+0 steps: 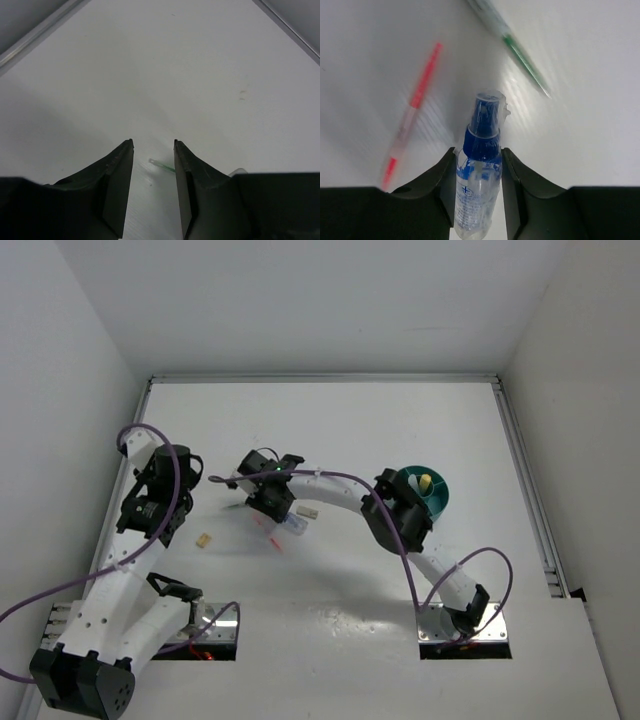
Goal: Sort the stationery into containers
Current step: Grab a piece of stationery with the right arm, then place the stationery into the container
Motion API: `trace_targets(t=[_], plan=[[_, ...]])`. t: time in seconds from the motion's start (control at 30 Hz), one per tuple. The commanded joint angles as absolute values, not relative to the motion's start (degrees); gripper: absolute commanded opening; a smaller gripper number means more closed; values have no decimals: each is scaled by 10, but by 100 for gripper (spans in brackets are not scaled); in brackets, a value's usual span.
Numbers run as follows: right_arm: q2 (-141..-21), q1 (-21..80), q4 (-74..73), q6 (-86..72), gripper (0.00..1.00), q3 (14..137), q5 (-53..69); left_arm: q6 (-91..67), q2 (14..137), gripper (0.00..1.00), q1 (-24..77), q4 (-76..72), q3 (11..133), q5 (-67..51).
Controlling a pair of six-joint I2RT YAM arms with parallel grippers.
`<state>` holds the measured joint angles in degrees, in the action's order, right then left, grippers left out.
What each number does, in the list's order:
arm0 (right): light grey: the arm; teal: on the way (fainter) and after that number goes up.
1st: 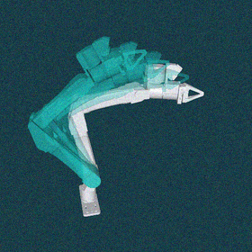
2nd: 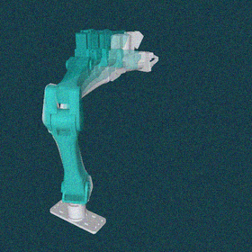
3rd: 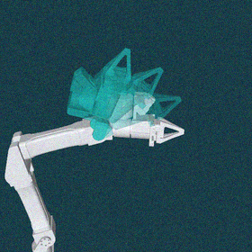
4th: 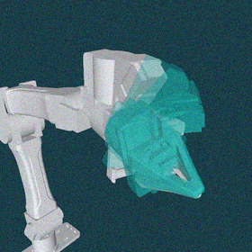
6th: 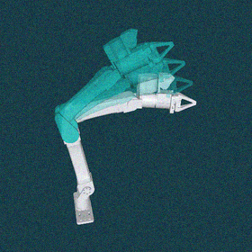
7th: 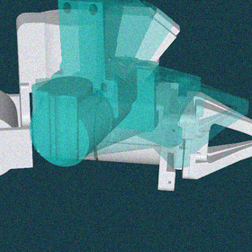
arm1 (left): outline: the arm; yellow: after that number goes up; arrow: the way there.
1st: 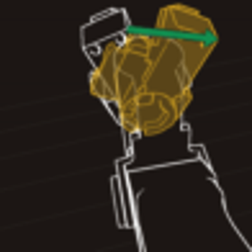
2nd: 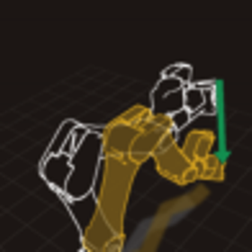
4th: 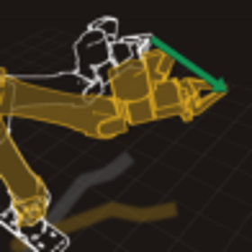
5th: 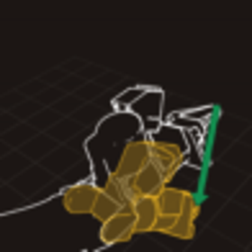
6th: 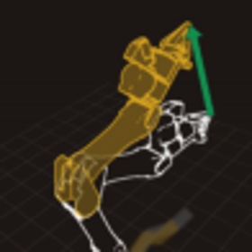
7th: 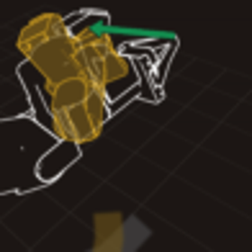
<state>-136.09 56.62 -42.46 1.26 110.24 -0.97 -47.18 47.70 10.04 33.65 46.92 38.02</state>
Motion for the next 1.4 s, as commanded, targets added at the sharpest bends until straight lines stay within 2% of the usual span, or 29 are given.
trace_targets(t=[0.0,0.07,0.17,0.2,0.23,0.3,0.4,0.63,0.9,1.03,1.37], plan=[[-1211,561,-366,48,0,1065,-117,-384,482,43,96,252,460,257],[-1152,555,-319,72,0,1000,-210,-339,496,43,96,222,448,123],[-1021,534,-167,109,0,865,-346,-274,528,43,96,169,441,-56],[-989,528,-74,126,0,829,-373,-266,540,43,96,160,441,-89],[-958,521,-31,144,0,765,-418,-261,553,43,96,160,441,-113],[-884,493,72,192,0,715,-463,-254,590,43,96,160,462,-154],[-807,441,160,233,0,631,-493,-254,616,43,96,160,476,-177],[-669,281,178,181,0,544,-449,-249,640,42,101,160,498,-190],[-622,168,128,29,0,442,-368,-249,612,42,101,160,474,-185],[-606,137,171,1,0,404,-285,-249,612,43,101,160,474,-185],[-622,100,257,-16,0,339,-181,-249,612,43,101,160,474,-185]])
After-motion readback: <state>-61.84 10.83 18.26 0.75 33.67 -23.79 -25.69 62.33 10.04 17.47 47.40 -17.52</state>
